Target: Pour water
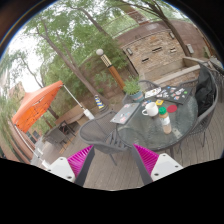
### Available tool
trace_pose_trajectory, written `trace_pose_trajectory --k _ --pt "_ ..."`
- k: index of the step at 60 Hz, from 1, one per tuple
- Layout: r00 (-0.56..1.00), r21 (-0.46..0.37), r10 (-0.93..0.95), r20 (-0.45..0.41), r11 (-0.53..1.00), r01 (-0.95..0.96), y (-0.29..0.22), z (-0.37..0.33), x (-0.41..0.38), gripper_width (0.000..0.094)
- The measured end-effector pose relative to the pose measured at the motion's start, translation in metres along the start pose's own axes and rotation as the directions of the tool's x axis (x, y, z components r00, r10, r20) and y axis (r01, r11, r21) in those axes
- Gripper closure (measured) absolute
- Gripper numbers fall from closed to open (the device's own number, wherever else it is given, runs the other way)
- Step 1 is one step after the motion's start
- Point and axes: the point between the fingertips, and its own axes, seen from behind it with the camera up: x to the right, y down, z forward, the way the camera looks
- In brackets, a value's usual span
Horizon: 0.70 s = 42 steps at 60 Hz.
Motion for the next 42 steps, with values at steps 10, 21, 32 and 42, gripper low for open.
trace_pose_trajectory --k 10,21,32,42 --pt "0.988 0.000 -0.113 -0.103 0.994 0.113 0.015 0.025 0.024 0.0119" --pt "0.972 -0.006 -0.081 -0.222 0.997 0.082 0.038 0.055 -0.003 0.0120" --pt "0.937 -0.015 -0.066 -0.342 0.998 0.065 0.045 0.068 0.054 0.0118" --pt "0.901 -0.036 -0.097 -0.422 0.995 0.091 0.043 0.099 0.142 0.0119"
